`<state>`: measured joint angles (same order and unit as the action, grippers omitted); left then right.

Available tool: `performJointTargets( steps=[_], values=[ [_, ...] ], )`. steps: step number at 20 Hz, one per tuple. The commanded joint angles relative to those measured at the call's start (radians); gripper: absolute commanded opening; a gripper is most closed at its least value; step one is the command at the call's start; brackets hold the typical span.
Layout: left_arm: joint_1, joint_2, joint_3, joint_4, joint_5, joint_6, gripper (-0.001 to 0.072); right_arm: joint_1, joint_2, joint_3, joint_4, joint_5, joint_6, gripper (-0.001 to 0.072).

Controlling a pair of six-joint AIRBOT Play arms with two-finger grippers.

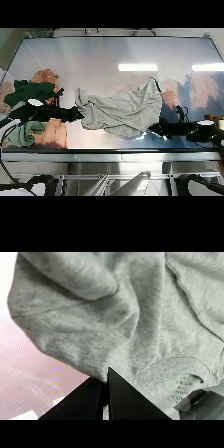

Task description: Fold the shirts.

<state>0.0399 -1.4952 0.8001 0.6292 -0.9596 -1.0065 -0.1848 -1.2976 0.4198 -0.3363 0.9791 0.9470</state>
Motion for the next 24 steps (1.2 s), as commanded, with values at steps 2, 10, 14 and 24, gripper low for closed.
performJointTargets(
  steps=[2,10,14,24],
  values=[
    [0.014,0.031,0.115,-0.001,-0.091,0.003,0.0018,0.030,0.024,0.123,0.125,0.121,-0.087,0.0016],
    [0.181,0.440,0.518,0.000,-0.314,-0.016,0.0018,-0.222,0.443,0.638,0.382,0.248,-0.079,0.0015],
    [0.280,0.580,0.748,0.000,-0.387,-0.016,0.0020,-0.387,0.547,0.896,0.382,0.228,-0.042,0.0015],
    [0.293,0.437,0.912,0.008,-0.570,0.021,0.0021,-0.426,0.513,0.959,0.036,0.231,0.112,0.0016]
  ],
)
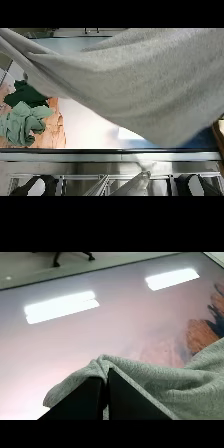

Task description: Fold the shirts.

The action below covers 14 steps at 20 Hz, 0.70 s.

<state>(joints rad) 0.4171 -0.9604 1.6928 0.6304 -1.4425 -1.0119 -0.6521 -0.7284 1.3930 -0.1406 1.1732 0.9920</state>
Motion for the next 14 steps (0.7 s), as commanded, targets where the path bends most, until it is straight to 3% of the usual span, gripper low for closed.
performJointTargets(
  steps=[1,3,6,10,14],
  values=[
    [-0.150,-0.165,0.019,0.023,-0.100,0.033,0.0020,0.082,-0.097,-0.040,-0.201,0.039,0.077,0.0016],
    [-0.269,-0.303,0.019,0.128,-0.066,0.035,0.0020,0.175,-0.197,-0.110,-0.313,0.011,0.080,0.0015],
    [-0.383,-0.523,0.019,0.306,-0.011,0.033,0.0020,0.282,-0.392,-0.205,-0.474,-0.141,0.079,0.0016],
    [-0.407,-0.776,0.020,0.311,0.108,0.033,0.0019,0.316,-0.695,-0.208,-0.484,-0.311,0.079,0.0016],
    [-0.369,-0.838,0.023,0.311,0.281,0.033,0.0017,0.304,-0.796,-0.171,-0.480,-0.388,0.079,0.0017]
  ],
)
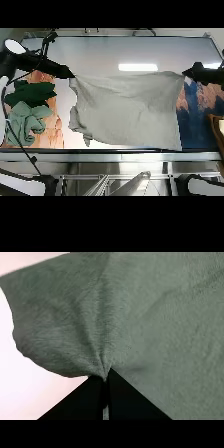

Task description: Fold the shirts.

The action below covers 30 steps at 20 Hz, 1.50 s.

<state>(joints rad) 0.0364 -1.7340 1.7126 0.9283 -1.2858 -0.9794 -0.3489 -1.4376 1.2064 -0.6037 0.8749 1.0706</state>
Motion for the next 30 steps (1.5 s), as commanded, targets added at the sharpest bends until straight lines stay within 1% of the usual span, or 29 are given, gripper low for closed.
performJointTargets(
  steps=[1,2,3,4,5,6,7,10,11,13,14,15,16,17,18,19,22,25,27,28,29,30],
  values=[
    [0.027,-0.063,0.023,0.013,0.127,0.000,0.0019,-0.008,-0.085,0.032,-0.018,-0.085,0.000,0.0062],
    [0.044,-0.064,0.055,0.014,0.112,-0.016,0.0021,-0.021,-0.082,0.052,-0.018,-0.053,0.000,0.0291],
    [0.063,-0.064,0.090,0.014,0.084,-0.036,0.0143,-0.039,-0.079,0.071,-0.018,0.006,0.000,0.0438],
    [0.083,-0.064,0.126,0.014,0.042,-0.053,0.0369,-0.063,-0.071,0.079,-0.018,0.079,0.001,0.0428],
    [0.103,-0.064,0.157,0.014,-0.007,-0.069,0.0516,-0.087,-0.064,0.079,-0.018,0.152,0.001,0.0424],
    [0.126,-0.064,0.182,0.014,-0.056,-0.095,0.0710,-0.114,-0.059,0.079,-0.028,0.239,0.000,0.0287],
    [0.152,-0.064,0.203,0.014,-0.101,-0.141,0.0720,-0.138,-0.057,0.078,-0.057,0.317,0.000,0.0226],
    [0.235,-0.064,0.216,0.014,-0.259,-0.225,0.0712,-0.195,-0.054,0.040,-0.185,0.532,0.004,0.0226],
    [0.259,-0.061,0.198,0.013,-0.312,-0.244,0.0713,-0.206,-0.045,-0.002,-0.225,0.572,0.004,0.0226],
    [0.306,-0.022,0.087,0.014,-0.388,-0.257,0.0713,-0.225,0.008,-0.143,-0.335,0.584,0.013,0.0226],
    [0.325,0.016,0.000,0.014,-0.391,-0.256,0.0713,-0.232,0.041,-0.217,-0.385,0.564,0.017,0.0236],
    [0.344,0.066,-0.104,0.014,-0.385,-0.231,0.0713,-0.240,0.076,-0.294,-0.427,0.534,0.024,0.0336],
    [0.361,0.117,-0.211,0.014,-0.358,-0.200,0.0713,-0.249,0.102,-0.360,-0.436,0.497,0.025,0.0436],
    [0.379,0.166,-0.306,0.014,-0.293,-0.188,0.0713,-0.253,0.120,-0.419,-0.424,0.452,0.009,0.0451],
    [0.397,0.216,-0.401,0.014,-0.225,-0.184,0.0713,-0.250,0.127,-0.468,-0.401,0.413,-0.006,0.0452],
    [0.410,0.254,-0.478,0.014,-0.192,-0.172,0.0713,-0.249,0.125,-0.515,-0.367,0.380,-0.023,0.0452],
    [0.431,0.336,-0.663,0.014,-0.138,-0.170,0.0713,-0.241,0.102,-0.610,-0.299,0.298,-0.074,0.0452],
    [0.415,0.370,-0.787,0.012,-0.097,-0.170,0.0713,-0.233,0.065,-0.632,-0.285,0.264,-0.089,0.0451],
    [0.385,0.370,-0.853,0.011,-0.043,-0.170,0.0713,-0.233,0.038,-0.632,-0.231,0.262,-0.121,0.0449],
    [0.359,0.370,-0.887,0.009,-0.006,-0.170,0.0713,-0.233,0.027,-0.632,-0.201,0.264,-0.138,0.0414],
    [0.330,0.370,-0.915,-0.011,0.037,-0.166,0.0712,-0.233,0.016,-0.632,-0.169,0.273,-0.161,0.0289],
    [0.299,0.370,-0.942,-0.050,0.083,-0.142,0.0712,-0.233,0.011,-0.632,-0.147,0.275,-0.167,0.0242]
  ],
)
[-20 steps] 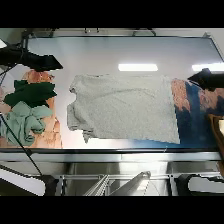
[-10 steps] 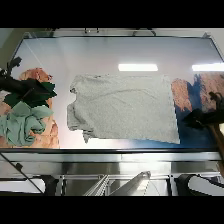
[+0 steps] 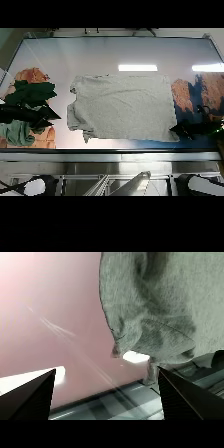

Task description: Fold the shirts.

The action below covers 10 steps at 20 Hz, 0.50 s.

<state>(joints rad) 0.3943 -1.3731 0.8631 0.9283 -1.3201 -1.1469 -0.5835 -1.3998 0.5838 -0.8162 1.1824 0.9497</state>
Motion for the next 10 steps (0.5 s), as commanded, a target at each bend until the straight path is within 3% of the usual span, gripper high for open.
performJointTargets(
  steps=[1,2,6,8,9,10],
  values=[
    [-0.090,0.009,-0.111,-0.090,0.162,0.045,0.0712,0.001,-0.028,-0.010,0.084,-0.032,-0.046,0.0200],
    [-0.122,0.009,-0.121,-0.116,0.202,0.049,0.0712,0.001,-0.028,-0.010,0.089,-0.031,-0.046,0.0126],
    [-0.217,0.002,-0.122,-0.121,0.273,0.047,0.0711,0.001,-0.028,-0.009,0.102,-0.031,-0.046,0.0100],
    [-0.242,-0.034,-0.122,-0.121,0.261,0.047,0.0710,0.001,-0.028,-0.009,0.134,-0.026,-0.047,0.0016],
    [-0.252,-0.063,-0.122,-0.121,0.248,0.047,0.0674,0.001,-0.028,-0.009,0.151,-0.022,-0.047,0.0017],
    [-0.258,-0.089,-0.122,-0.122,0.239,0.047,0.0422,0.001,-0.028,-0.009,0.173,-0.007,-0.050,0.0017]
  ],
)
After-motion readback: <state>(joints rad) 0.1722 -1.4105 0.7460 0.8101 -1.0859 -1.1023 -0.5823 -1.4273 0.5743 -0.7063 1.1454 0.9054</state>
